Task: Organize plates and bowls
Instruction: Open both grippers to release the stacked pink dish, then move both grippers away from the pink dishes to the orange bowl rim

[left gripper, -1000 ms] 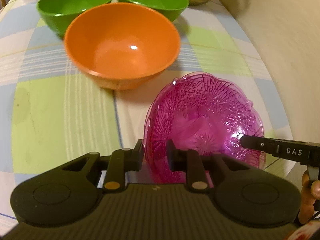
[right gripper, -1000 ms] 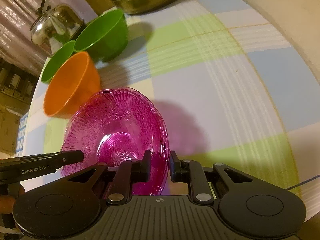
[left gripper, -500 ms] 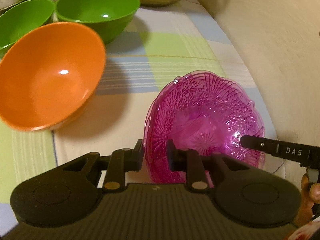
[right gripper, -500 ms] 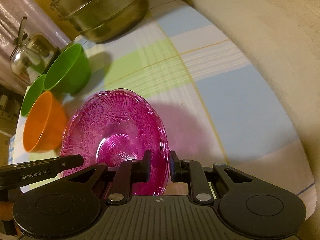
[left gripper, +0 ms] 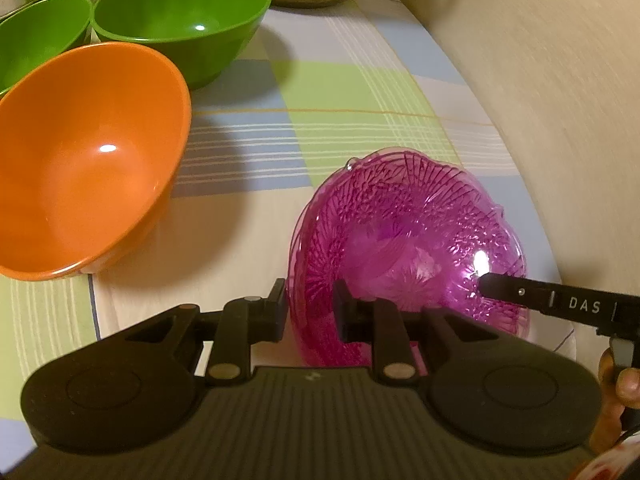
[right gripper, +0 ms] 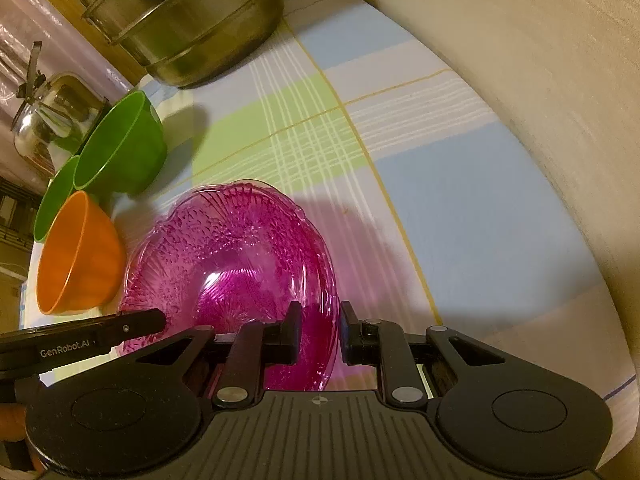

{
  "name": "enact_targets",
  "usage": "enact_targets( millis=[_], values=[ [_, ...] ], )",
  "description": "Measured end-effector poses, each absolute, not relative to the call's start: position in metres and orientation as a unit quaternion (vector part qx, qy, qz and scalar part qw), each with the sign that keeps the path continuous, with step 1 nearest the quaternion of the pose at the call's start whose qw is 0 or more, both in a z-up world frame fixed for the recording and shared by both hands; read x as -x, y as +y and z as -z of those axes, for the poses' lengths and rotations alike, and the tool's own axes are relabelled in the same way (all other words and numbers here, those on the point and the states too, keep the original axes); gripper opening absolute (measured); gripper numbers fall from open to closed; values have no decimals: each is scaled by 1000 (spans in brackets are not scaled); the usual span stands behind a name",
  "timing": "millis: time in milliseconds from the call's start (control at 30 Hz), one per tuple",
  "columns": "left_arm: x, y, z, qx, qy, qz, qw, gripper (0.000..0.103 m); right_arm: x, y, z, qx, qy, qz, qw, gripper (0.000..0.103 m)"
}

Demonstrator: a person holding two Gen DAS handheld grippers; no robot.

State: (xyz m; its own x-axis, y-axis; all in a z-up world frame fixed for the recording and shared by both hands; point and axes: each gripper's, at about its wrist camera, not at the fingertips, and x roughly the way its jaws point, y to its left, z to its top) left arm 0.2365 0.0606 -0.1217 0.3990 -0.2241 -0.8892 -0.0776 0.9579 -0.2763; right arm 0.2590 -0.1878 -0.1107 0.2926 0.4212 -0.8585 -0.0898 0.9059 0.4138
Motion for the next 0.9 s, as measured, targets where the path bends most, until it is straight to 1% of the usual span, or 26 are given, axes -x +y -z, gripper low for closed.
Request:
enact_targets(
  millis=[133, 167, 233, 300, 333, 367, 433, 600, 700, 767, 900],
  values=[
    [-237, 60, 121, 137, 547, 44, 824, 21, -260, -185, 111, -139, 573, -160, 792, 20],
    [-237, 59, 121, 135, 547, 44, 825, 21, -261, -185, 111, -140, 574, -160, 791, 21],
    [-236, 59, 121, 133, 546, 43, 826, 21, -261, -185, 112, -147, 575, -159, 789, 29],
    [-234, 60, 119, 131, 543, 38, 829, 26, -261, -185, 111, -149, 572, -153, 792, 63],
    [-233, 61, 118, 131, 542, 35, 830, 32, -259, -186, 110, -149, 566, -151, 796, 66],
    [-232, 62, 116, 131, 540, 32, 831, 36, -259, -186, 108, -150, 563, -152, 799, 66],
    [-228, 64, 113, 129, 536, 31, 834, 40, -257, -186, 105, -148, 559, -151, 801, 66],
    [-215, 70, 101, 127, 526, 31, 840, 43, -250, -184, 89, -134, 545, -145, 815, 66],
    [-204, 75, 92, 133, 522, 31, 842, 49, -241, -181, 76, -119, 535, -141, 824, 66],
    [-193, 78, 86, 141, 515, 33, 845, 55, -232, -179, 66, -108, 527, -134, 832, 66],
    [-170, 82, 74, 146, 505, 31, 850, 61, -210, -174, 49, -90, 516, -129, 842, 66]
  ],
)
